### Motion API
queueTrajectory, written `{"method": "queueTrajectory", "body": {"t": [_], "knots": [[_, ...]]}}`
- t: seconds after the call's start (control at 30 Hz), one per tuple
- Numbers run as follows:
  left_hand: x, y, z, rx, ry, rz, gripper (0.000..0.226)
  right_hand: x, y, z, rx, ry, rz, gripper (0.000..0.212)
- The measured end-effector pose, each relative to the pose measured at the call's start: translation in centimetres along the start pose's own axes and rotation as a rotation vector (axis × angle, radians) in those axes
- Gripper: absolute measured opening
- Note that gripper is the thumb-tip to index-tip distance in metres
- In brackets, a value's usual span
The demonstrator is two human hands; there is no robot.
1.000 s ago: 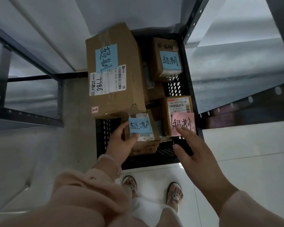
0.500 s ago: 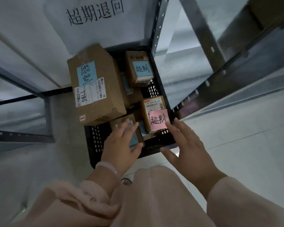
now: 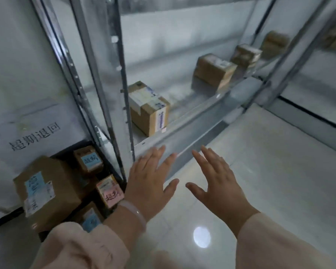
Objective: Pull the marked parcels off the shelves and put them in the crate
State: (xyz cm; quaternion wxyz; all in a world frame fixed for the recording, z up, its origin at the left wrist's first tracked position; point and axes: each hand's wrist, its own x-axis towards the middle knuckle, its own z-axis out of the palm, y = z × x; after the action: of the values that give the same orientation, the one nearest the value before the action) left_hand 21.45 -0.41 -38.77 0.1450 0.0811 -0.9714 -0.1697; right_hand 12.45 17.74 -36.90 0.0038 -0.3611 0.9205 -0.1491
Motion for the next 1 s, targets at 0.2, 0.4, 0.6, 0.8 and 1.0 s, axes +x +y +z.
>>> {"method": "queueTrajectory", "body": {"t": [0.2, 0.4, 0.6, 0.8, 1.0], "knots": [[8.7, 13.3, -2.0, -0.005, 0.148, 0.168, 0.062, -3.0, 9.5, -10.7, -0.015, 0.189, 0.079, 0.08], [14.4, 26.1, -0.7, -0.028, 0.223, 0.257, 0.062, -6.1, 19.5, -19.7, -0.096, 0.353, 0.166, 0.081], [19.4, 34.8, 1.4, -0.061, 0.219, 0.345, 0.063, -8.0, 27.0, -24.7, -0.138, 0.426, 0.222, 0.081], [24.9, 39.8, 4.4, -0.102, 0.202, 0.395, 0.061, -6.7, 33.4, -27.0, -0.149, 0.468, 0.296, 0.08], [33.4, 42.0, 8.5, -0.116, 0.19, 0.415, 0.062, -1.6, 40.6, -27.7, -0.145, 0.467, 0.356, 0.076]]}}
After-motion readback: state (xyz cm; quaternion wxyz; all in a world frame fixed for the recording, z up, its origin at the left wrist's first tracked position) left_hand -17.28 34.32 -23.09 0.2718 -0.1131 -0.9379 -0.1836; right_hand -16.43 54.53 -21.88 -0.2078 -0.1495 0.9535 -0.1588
